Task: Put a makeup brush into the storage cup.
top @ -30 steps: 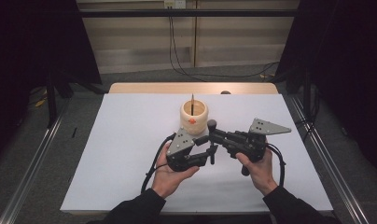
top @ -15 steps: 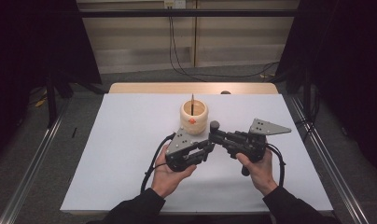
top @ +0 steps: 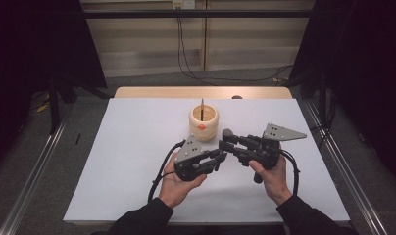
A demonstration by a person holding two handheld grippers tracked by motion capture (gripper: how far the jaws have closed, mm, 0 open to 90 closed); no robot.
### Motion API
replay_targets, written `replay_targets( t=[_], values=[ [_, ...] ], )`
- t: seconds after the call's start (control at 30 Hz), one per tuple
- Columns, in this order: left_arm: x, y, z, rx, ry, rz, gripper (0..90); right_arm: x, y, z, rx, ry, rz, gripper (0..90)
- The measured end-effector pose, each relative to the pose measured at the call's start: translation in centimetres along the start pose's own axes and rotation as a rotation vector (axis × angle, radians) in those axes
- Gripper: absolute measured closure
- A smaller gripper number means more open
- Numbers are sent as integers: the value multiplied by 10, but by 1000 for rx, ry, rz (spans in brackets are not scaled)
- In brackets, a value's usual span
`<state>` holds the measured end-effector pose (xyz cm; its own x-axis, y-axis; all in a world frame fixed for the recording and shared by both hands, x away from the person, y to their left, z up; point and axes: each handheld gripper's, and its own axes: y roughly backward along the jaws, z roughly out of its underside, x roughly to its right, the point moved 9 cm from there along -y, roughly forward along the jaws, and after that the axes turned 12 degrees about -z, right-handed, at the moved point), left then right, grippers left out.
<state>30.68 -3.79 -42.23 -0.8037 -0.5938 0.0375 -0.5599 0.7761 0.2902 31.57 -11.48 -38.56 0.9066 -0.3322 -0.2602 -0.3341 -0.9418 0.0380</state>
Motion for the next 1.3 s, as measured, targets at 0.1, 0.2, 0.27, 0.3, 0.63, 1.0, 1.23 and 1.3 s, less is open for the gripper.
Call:
replay_targets(
  t=[0.1, 0.2, 0.27, 0.3, 0.63, 1.0, 1.23, 1.3],
  values=[
    [-1, 1, -1, 4, 3, -9, 792, 0, 0, 0, -5, -3, -8, 564],
    [-2, 3, -2, 4, 6, -8, 792, 1, -1, 3, -38, 12, -4, 502],
    [-2, 3, -3, 19, 9, 2, 793, -1, -2, 2, -34, 29, -20, 489],
    [-3, 4, -3, 18, 7, -3, 792, -1, -2, 2, -34, 37, -18, 491],
    [-3, 6, -4, 24, 4, -11, 792, -1, -3, 11, -133, 40, -35, 324],
    [2, 4, -1, 4, -22, 5, 793, -3, 0, 8, -116, 28, -75, 515],
    [5, 0, 1, 2, -23, 13, 792, -5, 2, 6, -120, 21, -94, 649],
    [6, -1, 2, 3, -19, 24, 792, -6, 2, 5, -122, 22, -102, 699]
  ],
)
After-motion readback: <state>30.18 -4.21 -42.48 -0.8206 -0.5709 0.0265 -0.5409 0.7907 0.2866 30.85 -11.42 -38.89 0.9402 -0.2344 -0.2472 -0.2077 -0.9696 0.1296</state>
